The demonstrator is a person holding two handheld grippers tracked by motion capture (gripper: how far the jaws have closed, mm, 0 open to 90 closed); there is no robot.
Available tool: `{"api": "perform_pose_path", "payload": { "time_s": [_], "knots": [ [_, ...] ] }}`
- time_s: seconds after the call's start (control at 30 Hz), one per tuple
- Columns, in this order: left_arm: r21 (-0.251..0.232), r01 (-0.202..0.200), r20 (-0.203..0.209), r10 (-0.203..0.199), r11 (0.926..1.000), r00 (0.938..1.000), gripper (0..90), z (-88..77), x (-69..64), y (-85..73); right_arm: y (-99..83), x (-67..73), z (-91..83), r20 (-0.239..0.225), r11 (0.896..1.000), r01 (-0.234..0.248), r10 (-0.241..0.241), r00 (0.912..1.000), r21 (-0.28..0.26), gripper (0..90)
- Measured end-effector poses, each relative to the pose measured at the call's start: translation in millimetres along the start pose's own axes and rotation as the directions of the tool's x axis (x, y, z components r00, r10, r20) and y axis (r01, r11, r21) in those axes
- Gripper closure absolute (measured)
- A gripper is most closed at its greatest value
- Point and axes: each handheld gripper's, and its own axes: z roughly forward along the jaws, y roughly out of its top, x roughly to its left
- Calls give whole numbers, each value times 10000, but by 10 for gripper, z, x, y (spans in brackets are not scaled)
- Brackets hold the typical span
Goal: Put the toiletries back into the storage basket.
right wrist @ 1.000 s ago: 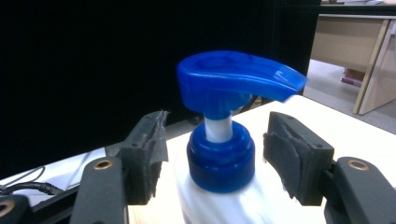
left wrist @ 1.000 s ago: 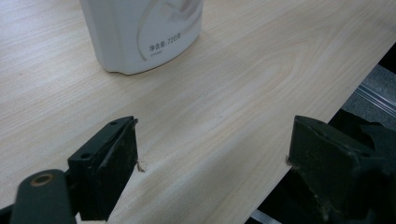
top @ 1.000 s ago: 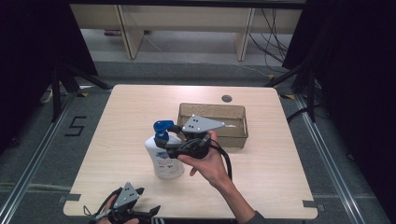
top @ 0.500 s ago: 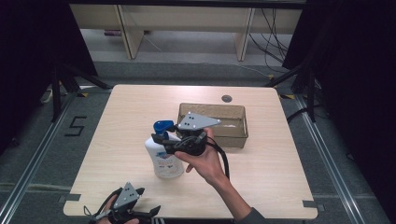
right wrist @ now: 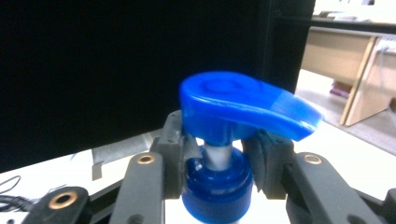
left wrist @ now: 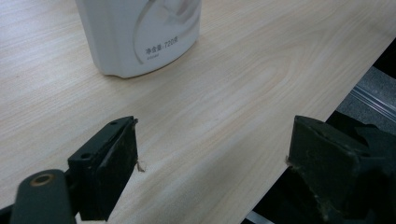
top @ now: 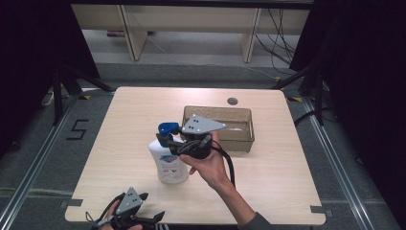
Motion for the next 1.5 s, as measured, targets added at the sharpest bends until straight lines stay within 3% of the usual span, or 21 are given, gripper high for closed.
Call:
{"api": "perform_pose_path", "payload": {
  "time_s": [0.07, 0.1, 0.17, 0.23, 0.3, 0.33, 0.67, 1.13, 1.37, 1.5],
  "knots": [
    [-28, 9, 29, -9, 10000, 10000, 150, 2, 0, -4, 32, -35, -17, -67, 9997, 95, -97, 9999, -228, 620],
    [-75, 0, 49, 1, 10000, 10000, 150, 6, 4, -7, 44, -28, -30, -153, 9996, -221, 218, 9996, -181, 620],
    [116, -287, -60, 287, 9995, 9996, 150, -1, 24, 4, 79, -52, -58, -177, 9992, -286, 282, 9994, -273, 621],
    [-43, 6, 31, -6, 10000, 10000, 150, 4, -3, -4, 89, -57, -67, -183, 9989, -365, 359, 9992, -306, 621],
    [-30, 2, 13, -2, 10000, 10000, 150, 2, 1, -4, 111, -87, -84, -102, 9991, -132, 128, 9999, -403, 621],
    [5, 8, -7, -8, 10000, 10000, 150, 1, 2, 0, 117, -86, -91, -235, 9985, -403, 394, 9989, -369, 621],
    [-10, 85, -14, -85, 10000, 10000, 150, 1, -1, -3, 269, -170, -232, -154, 9975, -402, 394, 9991, -584, 620],
    [8, 13, -15, -13, 10000, 10000, 150, 12, -4, -2, 450, -292, -543, 464, 9972, -273, 306, 9985, -697, 621],
    [141, -135, 53, 135, 9998, 9999, 150, 13, 1, -4, 504, -384, -750, 1030, 9982, -185, 244, 9944, -578, 621],
    [10, -22, 36, 22, 10000, 10000, 150, 24, -10, -5, 523, -438, -835, 1263, 9979, -123, 204, 9918, -643, 621]
  ]
}}
